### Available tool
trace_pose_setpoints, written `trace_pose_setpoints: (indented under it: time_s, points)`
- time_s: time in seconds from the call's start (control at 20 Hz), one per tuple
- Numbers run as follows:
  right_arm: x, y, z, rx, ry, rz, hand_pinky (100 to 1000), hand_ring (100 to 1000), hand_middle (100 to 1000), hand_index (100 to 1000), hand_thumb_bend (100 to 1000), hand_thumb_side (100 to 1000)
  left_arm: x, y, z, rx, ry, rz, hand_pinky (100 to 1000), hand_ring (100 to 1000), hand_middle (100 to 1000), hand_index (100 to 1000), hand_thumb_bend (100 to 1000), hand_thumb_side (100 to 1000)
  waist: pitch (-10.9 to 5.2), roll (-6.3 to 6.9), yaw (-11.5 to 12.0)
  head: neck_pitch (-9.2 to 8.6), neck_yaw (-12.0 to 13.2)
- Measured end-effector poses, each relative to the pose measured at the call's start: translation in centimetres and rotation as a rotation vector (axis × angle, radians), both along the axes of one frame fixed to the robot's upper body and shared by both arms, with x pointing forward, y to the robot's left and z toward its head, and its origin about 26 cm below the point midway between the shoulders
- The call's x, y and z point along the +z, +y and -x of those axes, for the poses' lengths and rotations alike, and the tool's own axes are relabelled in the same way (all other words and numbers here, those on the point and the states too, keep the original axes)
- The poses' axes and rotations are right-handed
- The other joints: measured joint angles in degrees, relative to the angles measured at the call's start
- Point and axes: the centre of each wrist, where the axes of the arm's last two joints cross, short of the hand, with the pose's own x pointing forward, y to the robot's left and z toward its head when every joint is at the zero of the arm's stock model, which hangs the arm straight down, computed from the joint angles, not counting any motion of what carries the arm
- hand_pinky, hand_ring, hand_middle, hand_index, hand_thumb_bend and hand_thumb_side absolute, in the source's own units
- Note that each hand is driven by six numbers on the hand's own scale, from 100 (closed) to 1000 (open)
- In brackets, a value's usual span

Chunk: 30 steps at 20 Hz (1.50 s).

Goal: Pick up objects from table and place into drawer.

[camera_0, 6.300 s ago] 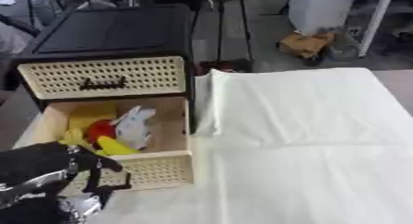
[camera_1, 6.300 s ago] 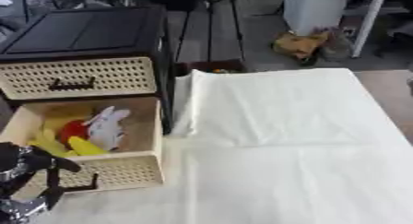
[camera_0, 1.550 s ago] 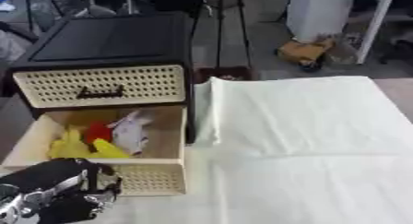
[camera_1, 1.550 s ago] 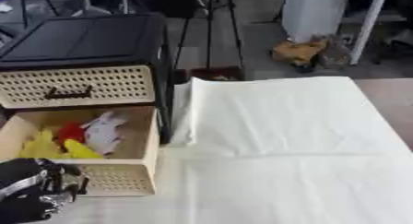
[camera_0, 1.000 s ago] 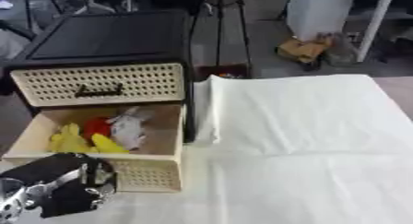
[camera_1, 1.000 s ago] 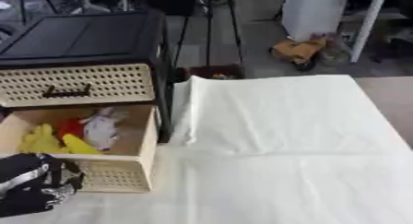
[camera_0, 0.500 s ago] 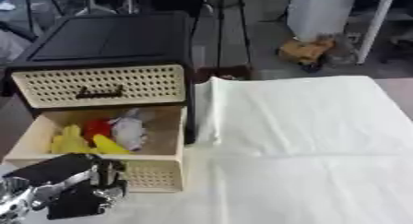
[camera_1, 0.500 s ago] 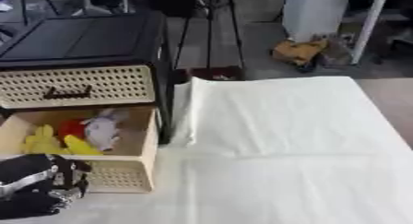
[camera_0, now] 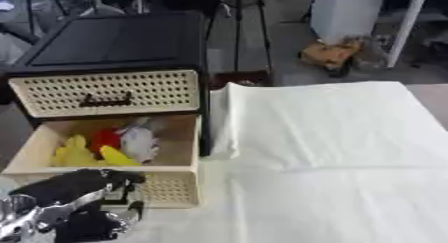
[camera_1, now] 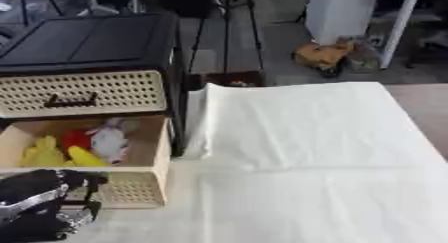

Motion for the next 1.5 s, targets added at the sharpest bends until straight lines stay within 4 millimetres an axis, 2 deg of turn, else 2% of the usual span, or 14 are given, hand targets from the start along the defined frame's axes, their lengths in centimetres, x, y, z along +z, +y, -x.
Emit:
trace_pose_setpoints:
  time_s: [0.65,1.2,1.5]
  points:
    - [0.2,0.0,0.0,-0.001,-0.006,-0.002,422,498,450,624,100,869,-0.5,0.3,-1.5,0.041,-0.055,0.017,226,410,958,1000,100,1000,0.68,0.08,-0.58,-0.3,0.0]
    - [0.2,0.0,0.1,0.0,-0.008,-0.004,422,497,449,624,100,870,0.4,-0.1,-2.5,0.036,-0.095,0.044,225,405,944,1000,100,1000,1.2,0.21,-1.16,-0.57,0.27]
    - [0.2,0.0,0.0,0.003,-0.007,-0.008,421,496,447,624,100,868,0.3,0.1,-3.9,0.072,-0.112,0.042,225,407,943,1000,100,1000,1.33,0.56,-1.43,-0.59,0.34]
